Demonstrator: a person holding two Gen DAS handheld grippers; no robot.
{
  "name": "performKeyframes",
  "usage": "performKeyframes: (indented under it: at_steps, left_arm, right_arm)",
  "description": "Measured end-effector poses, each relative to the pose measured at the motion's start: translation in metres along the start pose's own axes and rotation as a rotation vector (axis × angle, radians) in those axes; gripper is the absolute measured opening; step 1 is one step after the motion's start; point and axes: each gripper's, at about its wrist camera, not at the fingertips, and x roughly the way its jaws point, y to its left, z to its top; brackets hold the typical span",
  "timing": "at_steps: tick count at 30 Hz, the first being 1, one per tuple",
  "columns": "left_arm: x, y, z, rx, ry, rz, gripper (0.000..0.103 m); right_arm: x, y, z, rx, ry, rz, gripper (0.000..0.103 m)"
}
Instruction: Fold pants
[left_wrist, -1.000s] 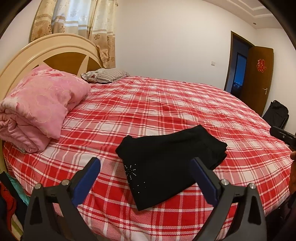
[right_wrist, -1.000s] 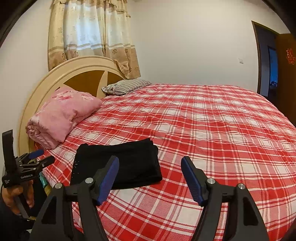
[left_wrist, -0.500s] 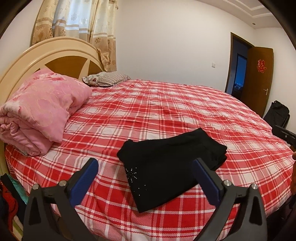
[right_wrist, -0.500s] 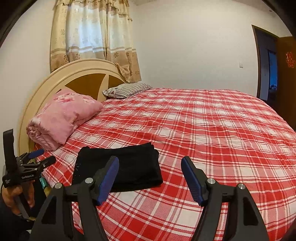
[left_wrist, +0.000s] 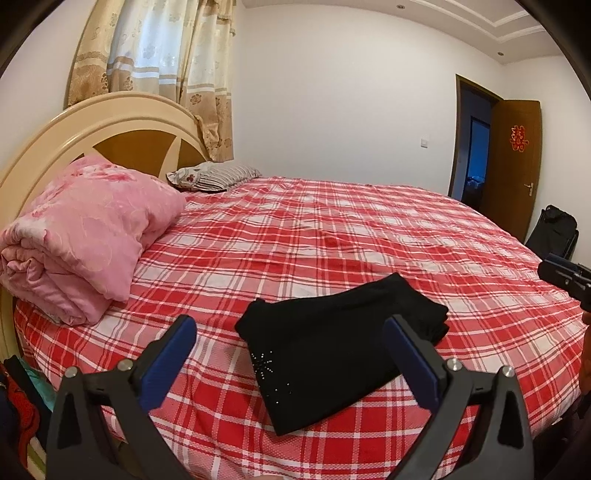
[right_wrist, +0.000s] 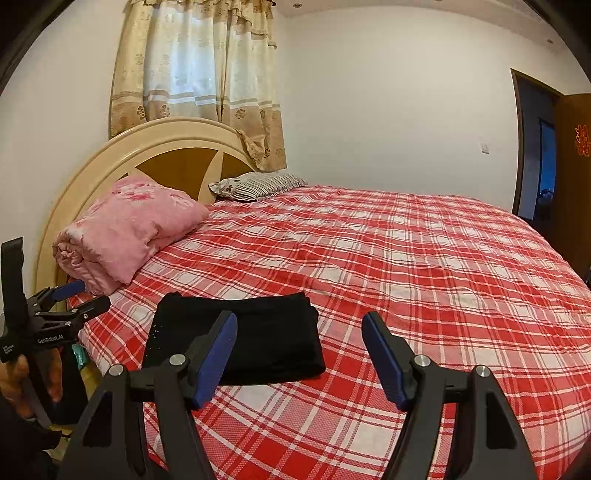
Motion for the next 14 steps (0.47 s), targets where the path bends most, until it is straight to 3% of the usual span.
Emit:
performKeyframes:
  at_steps: [14]
  left_arm:
    - [0.0083, 0.0047, -0.0067, -0.003, 0.03, 0.012, 0.103]
  right_arm:
    - [0.0045, 0.0073, -0.004, -0.017, 0.017, 0.008, 0.072]
